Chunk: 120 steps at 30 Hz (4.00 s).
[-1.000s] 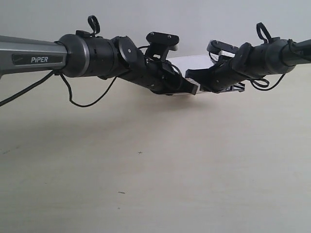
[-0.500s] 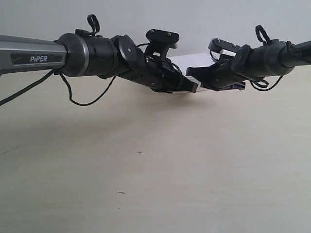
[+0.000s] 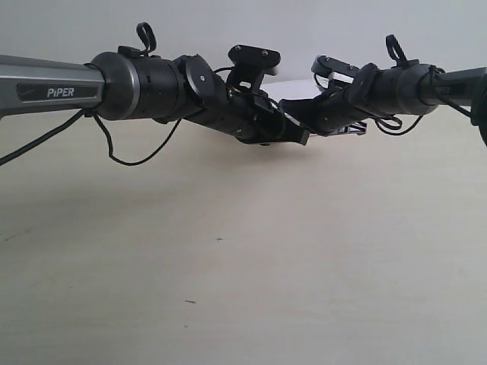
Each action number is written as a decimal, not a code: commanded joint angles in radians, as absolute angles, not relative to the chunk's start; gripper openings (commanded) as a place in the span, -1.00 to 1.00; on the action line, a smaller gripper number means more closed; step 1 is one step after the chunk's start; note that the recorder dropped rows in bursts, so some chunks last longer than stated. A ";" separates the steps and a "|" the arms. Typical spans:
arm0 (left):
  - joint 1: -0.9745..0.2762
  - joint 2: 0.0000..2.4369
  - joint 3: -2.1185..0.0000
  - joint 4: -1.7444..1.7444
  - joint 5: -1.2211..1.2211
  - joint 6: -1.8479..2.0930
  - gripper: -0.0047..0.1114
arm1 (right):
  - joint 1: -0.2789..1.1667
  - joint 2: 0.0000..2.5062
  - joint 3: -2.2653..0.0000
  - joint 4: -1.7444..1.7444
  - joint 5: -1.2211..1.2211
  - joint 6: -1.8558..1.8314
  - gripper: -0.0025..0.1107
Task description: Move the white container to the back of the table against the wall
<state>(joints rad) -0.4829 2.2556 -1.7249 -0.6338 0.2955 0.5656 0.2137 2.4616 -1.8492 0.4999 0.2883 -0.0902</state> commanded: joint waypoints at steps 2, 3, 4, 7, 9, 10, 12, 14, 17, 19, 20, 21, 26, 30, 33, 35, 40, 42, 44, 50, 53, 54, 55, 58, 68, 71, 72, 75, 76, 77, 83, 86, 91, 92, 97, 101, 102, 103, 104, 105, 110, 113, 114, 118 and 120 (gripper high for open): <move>-0.487 2.244 -1.722 -0.638 0.287 0.569 -0.92 | 0.216 2.460 -1.892 0.498 0.266 -0.084 -0.96; -0.487 2.244 -1.722 -0.638 0.287 0.569 -0.92 | 0.216 2.460 -1.904 0.498 0.264 -0.084 -0.96; -0.487 2.244 -1.722 -0.638 0.287 0.569 -0.92 | 0.216 2.460 -1.906 0.498 0.262 -0.084 -0.96; -0.487 2.244 -1.722 -0.638 0.284 0.569 -0.92 | 0.216 2.460 -1.913 0.498 0.268 -0.087 -0.96; -0.487 2.244 -1.722 -0.638 0.284 0.569 -0.92 | 0.216 2.460 -1.913 0.491 0.291 -0.087 -0.96; -0.487 2.244 -1.722 -0.638 0.286 0.569 -0.92 | 0.216 2.460 -1.913 0.488 0.297 -0.087 -0.96; -0.487 2.242 -1.722 -0.638 0.291 0.570 -0.92 | 0.216 2.460 -1.913 0.488 0.295 -0.087 -0.96; -0.487 2.234 -1.722 -0.635 0.301 0.577 -0.92 | 0.216 2.460 -1.913 0.451 0.290 -0.087 -0.96; -0.487 2.228 -1.722 -0.634 0.303 0.590 -0.92 | 0.216 2.460 -1.913 0.410 0.298 -0.087 -0.96; -0.487 2.226 -1.722 -0.634 0.301 0.594 -0.92 | 0.216 2.460 -1.913 0.408 0.306 -0.087 -0.96; -0.487 2.224 -1.722 -0.634 0.301 0.596 -0.92 | 0.216 2.460 -1.913 0.405 0.308 -0.087 -0.96; -0.487 2.224 -1.722 -0.634 0.301 0.596 -0.92 | 0.216 2.460 -1.913 0.403 0.312 -0.087 -0.96; -0.487 2.209 -1.722 -0.631 0.316 0.596 -0.92 | 0.216 2.460 -1.913 0.392 0.351 -0.087 -0.96; -0.487 2.195 -1.722 -0.629 0.316 0.596 -0.92 | 0.216 2.460 -1.913 0.389 0.373 -0.087 -0.96; -0.487 2.190 -1.722 -0.629 0.328 0.596 -0.92 | 0.216 2.455 -1.913 0.389 0.386 -0.087 -0.96; -0.487 2.189 -1.722 -0.629 0.343 0.596 -0.92 | 0.216 2.451 -1.913 0.387 0.410 -0.087 -0.96; -0.487 2.186 -1.722 -0.629 0.370 0.596 -0.92 | 0.216 2.426 -1.913 0.383 0.484 -0.087 -0.96; -0.487 2.178 -1.722 -0.629 0.370 0.596 -0.92 | 0.216 2.401 -1.913 0.383 0.500 -0.111 -0.96; -0.487 2.164 -1.722 -0.629 0.375 0.596 -0.92 | 0.216 2.369 -1.913 0.383 0.519 -0.137 -0.96; -0.487 2.105 -1.722 -0.629 0.380 0.596 -0.92 | 0.216 2.283 -1.913 0.357 0.640 -0.161 -0.96; -0.487 2.074 -1.722 -0.629 0.399 0.596 -0.92 | 0.216 2.240 -1.909 0.361 0.693 -0.175 -0.96; -0.487 2.068 -1.722 -0.629 0.407 0.596 -0.92 | 0.216 2.228 -1.909 0.361 0.703 -0.176 -0.96; -0.487 2.056 -1.722 -0.629 0.417 0.596 -0.92 | 0.216 2.211 -1.909 0.359 0.716 -0.182 -0.96; -0.487 2.024 -1.722 -0.629 0.433 0.596 -0.92 | 0.216 2.151 -1.909 0.359 0.759 -0.193 -0.96; -0.487 1.911 -1.722 -0.623 0.459 0.596 -0.92 | 0.216 2.004 -1.909 0.359 0.903 -0.201 -0.96; -0.487 1.865 -1.718 -0.574 0.501 0.590 -0.92 | 0.216 1.954 -1.909 0.359 0.965 -0.201 -0.96; -0.487 1.833 -1.697 -0.571 0.499 0.588 -0.92 | 0.216 1.928 -1.907 0.359 0.990 -0.201 -0.96; -0.487 1.743 -1.604 -0.571 0.456 0.570 -0.92 | 0.216 1.841 -1.819 0.359 0.998 -0.203 -0.96; -0.487 1.690 -1.544 -0.571 0.437 0.570 -0.92 | 0.216 1.776 -1.741 0.359 0.986 -0.212 -0.96; -0.487 1.632 -1.477 -0.566 0.415 0.570 -0.92 | 0.216 1.713 -1.657 0.359 0.958 -0.217 -0.96; -0.487 1.286 -1.135 -0.568 0.235 0.542 -0.92 | 0.216 1.289 -1.231 0.365 0.816 -0.224 -0.96; -0.487 1.131 -0.979 -0.592 0.204 0.542 -0.92 | 0.216 1.094 -1.079 0.368 0.781 -0.224 -0.96; -0.487 0.922 -0.796 -0.592 0.119 0.542 -0.92 | 0.216 0.859 -0.901 0.368 0.760 -0.224 -0.96; -0.487 0.879 -0.760 -0.592 0.107 0.542 -0.92 | 0.216 0.822 -0.868 0.368 0.756 -0.224 -0.96; -0.487 0.695 -0.627 -0.600 0.098 0.542 -0.92 | 0.216 0.630 -0.738 0.392 0.718 -0.201 -0.96; -0.487 0.565 -0.559 -0.611 0.098 0.542 -0.92 | 0.216 0.530 -0.674 0.445 0.716 -0.199 -0.96; -0.487 0.541 -0.546 -0.611 0.098 0.542 -0.92 | 0.216 0.513 -0.662 0.447 0.716 -0.199 -0.96; -0.487 0.524 -0.534 -0.611 0.098 0.542 -0.92 | 0.216 0.502 -0.652 0.447 0.714 -0.199 -0.96; -0.487 0.507 -0.524 -0.611 0.098 0.542 -0.92 | 0.216 0.494 -0.643 0.447 0.709 -0.199 -0.96; -0.487 0.493 -0.514 -0.611 0.098 0.542 -0.92 | 0.216 0.488 -0.633 0.447 0.703 -0.199 -0.96; -0.487 0.477 -0.495 -0.611 0.098 0.542 -0.92 | 0.216 0.490 -0.616 0.465 0.695 -0.199 -0.96; -0.487 0.477 -0.496 -0.611 0.087 0.542 -0.92 | 0.216 0.490 -0.616 0.474 0.664 -0.199 -0.96; -0.487 0.477 -0.496 -0.611 0.085 0.544 -0.92 | 0.216 0.490 -0.616 0.476 0.650 -0.199 -0.96; -0.487 0.477 -0.496 -0.611 0.082 0.545 -0.92 | 0.216 0.490 -0.616 0.484 0.613 -0.199 -0.96; -0.487 0.477 -0.496 -0.611 0.082 0.545 -0.92 | 0.216 0.490 -0.616 0.484 0.611 -0.199 -0.96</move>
